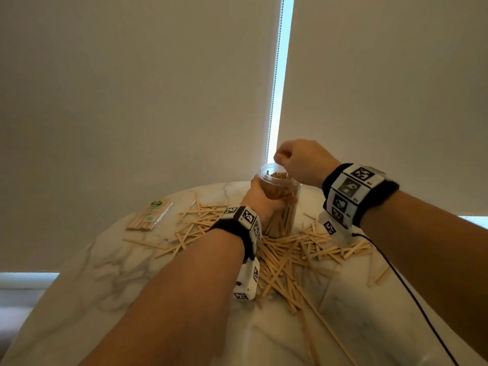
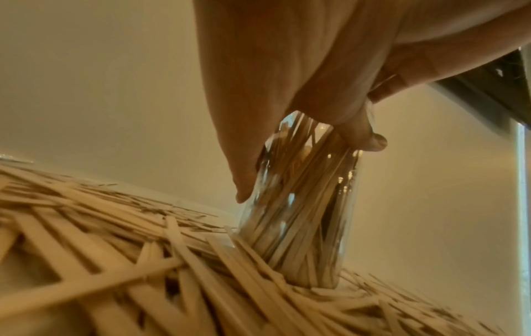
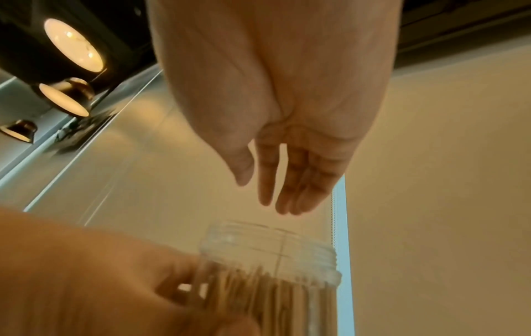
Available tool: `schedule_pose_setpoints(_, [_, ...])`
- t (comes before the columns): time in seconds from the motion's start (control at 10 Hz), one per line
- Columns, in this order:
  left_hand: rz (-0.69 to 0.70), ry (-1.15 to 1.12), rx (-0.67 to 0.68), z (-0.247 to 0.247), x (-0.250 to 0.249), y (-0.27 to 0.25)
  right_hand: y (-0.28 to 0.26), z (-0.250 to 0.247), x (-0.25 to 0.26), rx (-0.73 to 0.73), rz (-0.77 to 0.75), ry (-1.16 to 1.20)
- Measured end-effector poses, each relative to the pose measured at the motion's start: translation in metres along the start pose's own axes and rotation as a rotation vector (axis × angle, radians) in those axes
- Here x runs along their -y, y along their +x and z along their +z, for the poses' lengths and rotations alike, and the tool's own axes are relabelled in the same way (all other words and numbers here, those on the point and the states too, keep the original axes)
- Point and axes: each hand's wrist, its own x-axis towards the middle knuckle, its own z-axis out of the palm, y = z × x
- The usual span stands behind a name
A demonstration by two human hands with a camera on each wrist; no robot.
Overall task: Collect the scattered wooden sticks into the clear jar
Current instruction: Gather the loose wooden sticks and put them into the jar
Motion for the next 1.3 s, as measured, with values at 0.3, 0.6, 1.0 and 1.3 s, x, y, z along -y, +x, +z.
schedule_pose_setpoints(0.3, [-0.172, 0.509, 0.06, -0.065, -0.032, -0.075, -0.123, 0.007, 0.007, 0.514, 0.22, -0.113])
schedule_pose_setpoints(0.6, [-0.42, 1.064, 0.196, -0.066, -0.001, -0.156, -0.184, 0.038, 0.032, 0.761, 0.195, -0.446])
schedule_pose_setpoints(1.0, [-0.285, 1.135, 0.149, -0.018, -0.007, -0.194, -0.201, 0.042, 0.044, 0.784, 0.16, -0.484])
schedule_pose_setpoints(1.3, [-0.361, 0.517, 0.013, -0.028, 0.003, -0.204, -0.224, 0.026, 0.027, 0.663, 0.364, -0.063])
